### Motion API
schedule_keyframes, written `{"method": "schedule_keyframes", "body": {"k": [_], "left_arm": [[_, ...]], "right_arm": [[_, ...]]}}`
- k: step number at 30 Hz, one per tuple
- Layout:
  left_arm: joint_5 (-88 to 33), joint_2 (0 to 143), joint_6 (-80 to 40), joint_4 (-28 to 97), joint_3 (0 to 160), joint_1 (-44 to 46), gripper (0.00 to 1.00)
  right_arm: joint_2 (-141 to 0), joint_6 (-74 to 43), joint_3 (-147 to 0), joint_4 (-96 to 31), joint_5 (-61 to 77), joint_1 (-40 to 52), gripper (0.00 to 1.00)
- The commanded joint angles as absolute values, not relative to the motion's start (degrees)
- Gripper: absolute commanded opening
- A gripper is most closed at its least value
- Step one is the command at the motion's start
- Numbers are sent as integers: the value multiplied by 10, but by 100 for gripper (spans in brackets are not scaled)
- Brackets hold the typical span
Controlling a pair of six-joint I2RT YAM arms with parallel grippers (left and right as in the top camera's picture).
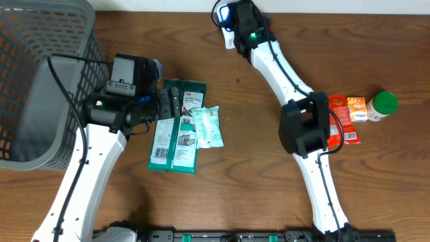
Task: Scan the item barcode
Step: 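Hold the red stick packet under the white scanner with right gripper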
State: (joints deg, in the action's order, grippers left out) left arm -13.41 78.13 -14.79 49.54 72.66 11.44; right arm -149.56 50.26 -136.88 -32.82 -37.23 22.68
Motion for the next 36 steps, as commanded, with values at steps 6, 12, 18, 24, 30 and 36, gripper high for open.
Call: {"method": "schedule_keyframes", "body": {"k": [6,12,18,24,30,36], "left_arm": [[-135,783,-143,497,726,113,84],[-135,783,-143,497,726,113,84],[-135,783,-143,497,726,113,84],[-135,783,-143,497,726,113,84],[-135,783,-143,497,726,113,84],[-135,783,-143,497,726,113,84]], "right_arm": [[-1499,510,-1377,-310,-418,239,1],[-1499,510,-1351,-312,-417,245,1],[-1499,510,-1342,-328,-417,256,1],[-1499,511,-1341,-332,-417,262,1],[-1499,511,-1341,-332,-417,262,1],[-1499,513,-1341,-332,-418,262,1]]}}
